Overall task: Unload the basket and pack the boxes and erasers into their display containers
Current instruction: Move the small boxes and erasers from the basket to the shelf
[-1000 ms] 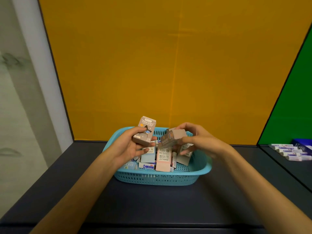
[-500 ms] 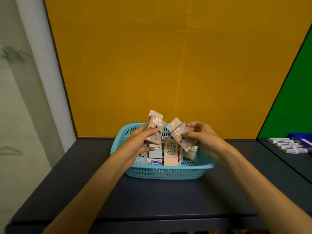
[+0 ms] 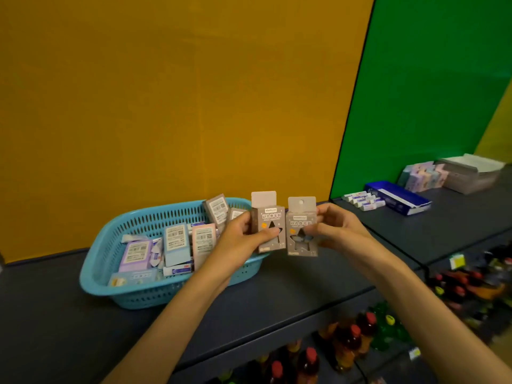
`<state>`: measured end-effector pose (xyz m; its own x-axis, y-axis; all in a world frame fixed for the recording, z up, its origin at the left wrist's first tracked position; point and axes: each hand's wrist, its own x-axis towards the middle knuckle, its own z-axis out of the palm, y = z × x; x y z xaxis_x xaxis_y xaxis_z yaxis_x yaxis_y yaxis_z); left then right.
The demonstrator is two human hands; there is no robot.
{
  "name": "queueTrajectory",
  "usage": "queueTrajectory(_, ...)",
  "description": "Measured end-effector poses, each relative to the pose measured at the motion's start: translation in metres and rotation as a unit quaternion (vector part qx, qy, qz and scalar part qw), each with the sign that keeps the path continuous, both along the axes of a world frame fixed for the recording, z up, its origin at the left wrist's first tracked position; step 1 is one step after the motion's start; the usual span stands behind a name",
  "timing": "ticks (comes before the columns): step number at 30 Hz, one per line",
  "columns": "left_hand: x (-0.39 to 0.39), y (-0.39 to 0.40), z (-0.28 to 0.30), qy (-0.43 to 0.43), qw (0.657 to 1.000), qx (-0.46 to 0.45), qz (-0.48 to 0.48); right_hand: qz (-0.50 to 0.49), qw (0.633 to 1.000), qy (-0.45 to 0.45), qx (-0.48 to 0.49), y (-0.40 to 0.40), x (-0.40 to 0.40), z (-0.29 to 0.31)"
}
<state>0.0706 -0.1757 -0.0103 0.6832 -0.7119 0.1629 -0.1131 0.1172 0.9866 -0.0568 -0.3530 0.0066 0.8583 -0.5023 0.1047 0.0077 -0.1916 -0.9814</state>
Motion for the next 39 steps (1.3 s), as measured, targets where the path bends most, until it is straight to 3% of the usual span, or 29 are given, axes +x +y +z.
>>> queueTrajectory(8, -0.083, -0.097, 0.006, -0.044, 0.995, 0.019, -0.088, -0.056, 0.998, -0.018, 0.038, -0.082, -0.115, -0.003)
queueTrajectory(23, -0.291, -0.323, -0.016, -0.020, 0.977, 0.065, -0.203, -0.109, 0.992, -0.023, 0.053, -0.280, -0.341, -0.037)
queueTrajectory(30, -0.327, -0.404, -0.019, -0.030, 0.963, 0.113, -0.244, -0.121, 0.989, -0.023, 0.077, -0.355, -0.386, -0.055)
queueTrajectory(39, -0.311, -0.535, -0.023, -0.048, 0.958, 0.113, -0.260, -0.128, 0.991, 0.006, 0.028, -0.482, -0.376, -0.054)
